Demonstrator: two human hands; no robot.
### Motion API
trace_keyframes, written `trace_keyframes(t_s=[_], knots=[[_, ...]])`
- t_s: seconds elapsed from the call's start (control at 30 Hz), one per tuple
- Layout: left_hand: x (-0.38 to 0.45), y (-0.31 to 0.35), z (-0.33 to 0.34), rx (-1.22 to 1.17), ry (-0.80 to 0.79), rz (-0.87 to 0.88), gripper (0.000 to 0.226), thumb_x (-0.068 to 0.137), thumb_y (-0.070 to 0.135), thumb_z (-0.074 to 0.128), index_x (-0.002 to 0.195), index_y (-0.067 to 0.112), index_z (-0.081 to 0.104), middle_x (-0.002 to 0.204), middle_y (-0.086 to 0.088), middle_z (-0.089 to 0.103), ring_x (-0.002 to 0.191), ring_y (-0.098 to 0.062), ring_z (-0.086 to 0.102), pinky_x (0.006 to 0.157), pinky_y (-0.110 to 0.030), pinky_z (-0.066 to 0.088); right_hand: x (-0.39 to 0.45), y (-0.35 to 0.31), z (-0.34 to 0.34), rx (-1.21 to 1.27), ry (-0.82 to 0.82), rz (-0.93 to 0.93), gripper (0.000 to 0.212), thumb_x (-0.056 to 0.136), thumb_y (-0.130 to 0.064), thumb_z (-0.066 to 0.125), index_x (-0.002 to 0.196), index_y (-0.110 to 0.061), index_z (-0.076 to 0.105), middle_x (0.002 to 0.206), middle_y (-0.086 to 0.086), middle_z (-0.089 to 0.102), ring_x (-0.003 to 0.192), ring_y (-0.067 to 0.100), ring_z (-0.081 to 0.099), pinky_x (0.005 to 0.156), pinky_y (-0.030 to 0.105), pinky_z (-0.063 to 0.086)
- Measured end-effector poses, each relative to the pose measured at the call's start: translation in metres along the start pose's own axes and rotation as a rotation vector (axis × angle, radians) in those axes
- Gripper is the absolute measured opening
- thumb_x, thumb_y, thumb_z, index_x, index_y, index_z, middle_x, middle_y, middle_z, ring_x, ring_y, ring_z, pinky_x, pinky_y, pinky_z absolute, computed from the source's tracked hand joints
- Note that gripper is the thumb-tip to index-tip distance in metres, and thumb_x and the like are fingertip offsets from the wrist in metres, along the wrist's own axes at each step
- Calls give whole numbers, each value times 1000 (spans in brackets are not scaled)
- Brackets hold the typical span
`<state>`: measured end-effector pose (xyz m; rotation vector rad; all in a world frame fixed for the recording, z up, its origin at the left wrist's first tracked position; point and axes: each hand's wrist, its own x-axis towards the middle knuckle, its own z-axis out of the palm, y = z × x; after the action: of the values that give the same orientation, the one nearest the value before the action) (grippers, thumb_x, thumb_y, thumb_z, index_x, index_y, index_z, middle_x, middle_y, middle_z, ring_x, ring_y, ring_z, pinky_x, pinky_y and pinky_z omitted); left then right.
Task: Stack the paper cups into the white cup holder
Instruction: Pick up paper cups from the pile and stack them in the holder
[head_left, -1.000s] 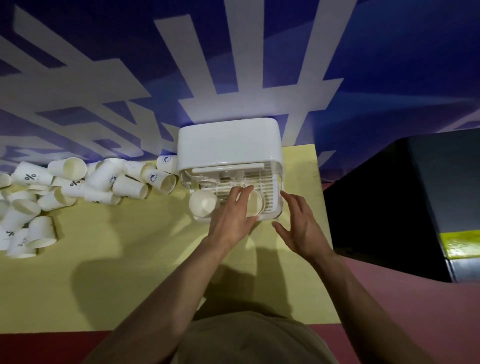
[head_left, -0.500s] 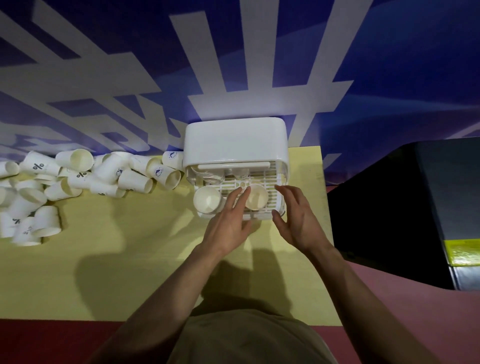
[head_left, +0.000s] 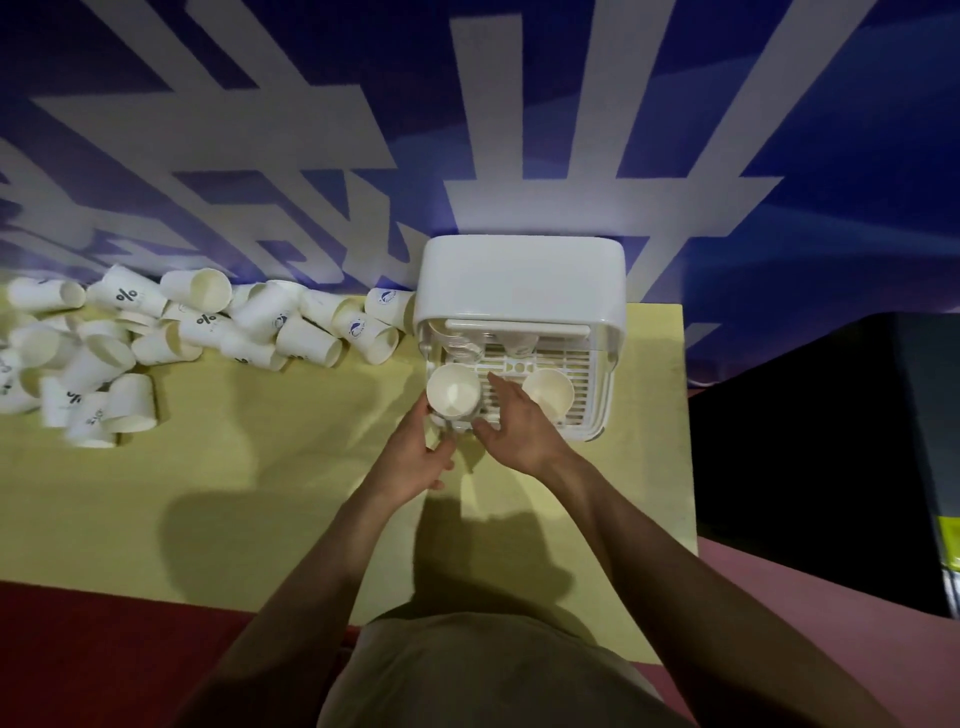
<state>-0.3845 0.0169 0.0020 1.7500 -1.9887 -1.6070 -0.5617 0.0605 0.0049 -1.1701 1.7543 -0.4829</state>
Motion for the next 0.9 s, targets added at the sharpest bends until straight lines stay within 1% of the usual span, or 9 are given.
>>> trace_keyframes(t_s=[0.13,0.2,0.27,0.33,0.4,0.5,0.53,0.7,0.9], knots=[[4,11,10,-167,-59,-126,74,99,14,59,155,40,18,143,13,39,84,-20,76,66,-42,64,4,-3,8,116,-21,87,71,95,-24,65,156,-19,29,146,10,53,127,30,59,106,42,47],[4,16,11,-207,-73,-147,75,99,10,59,155,36,17,142,12,40,87,-22,76,67,-42,63,4,-5,9,207,-21,97,73,93,-26,68,154,-20,28,142,9,56,127,28,59,107,47,49],[4,20,11,-204,-78,-140,74,99,9,59,155,34,17,138,12,42,86,-21,75,68,-42,64,1,-8,7,280,-9,105,75,91,-30,71,153,-21,29,143,6,55,131,25,56,109,47,47],[1,26,9,-208,-81,-118,74,99,9,59,155,34,17,132,14,44,85,-18,75,67,-40,63,-5,-11,3,323,5,93,74,92,-29,71,153,-22,30,144,4,53,132,22,54,108,41,46],[-2,31,7,-218,-80,-76,74,99,10,59,154,34,17,126,20,47,86,-16,75,66,-38,63,-12,-10,-2,357,29,63,71,94,-24,68,154,-23,28,144,1,52,130,18,55,100,29,47],[-9,41,6,-209,-82,4,74,98,14,62,153,34,16,140,15,44,96,-18,72,65,-34,62,-30,-7,-12,401,88,8,66,98,-14,62,153,-24,27,136,-8,52,121,8,57,86,8,46],[-10,43,8,-202,-90,35,75,97,17,63,152,36,15,143,12,44,99,-18,71,64,-34,62,-35,-5,-16,415,109,-1,64,98,-13,60,152,-25,27,135,-10,50,119,5,57,82,5,46],[-8,58,19,-159,-135,166,63,97,22,63,128,54,20,144,6,45,97,-16,71,61,-32,61,-55,9,-25,545,214,-7,60,97,-14,63,145,-28,30,148,-9,47,125,10,61,84,14,52],[2,77,34,-105,-202,169,66,98,24,63,141,43,17,141,12,41,93,-13,72,60,-33,61,-64,25,-33,562,279,28,63,97,-13,63,147,-25,29,151,-8,45,124,10,61,80,7,49]])
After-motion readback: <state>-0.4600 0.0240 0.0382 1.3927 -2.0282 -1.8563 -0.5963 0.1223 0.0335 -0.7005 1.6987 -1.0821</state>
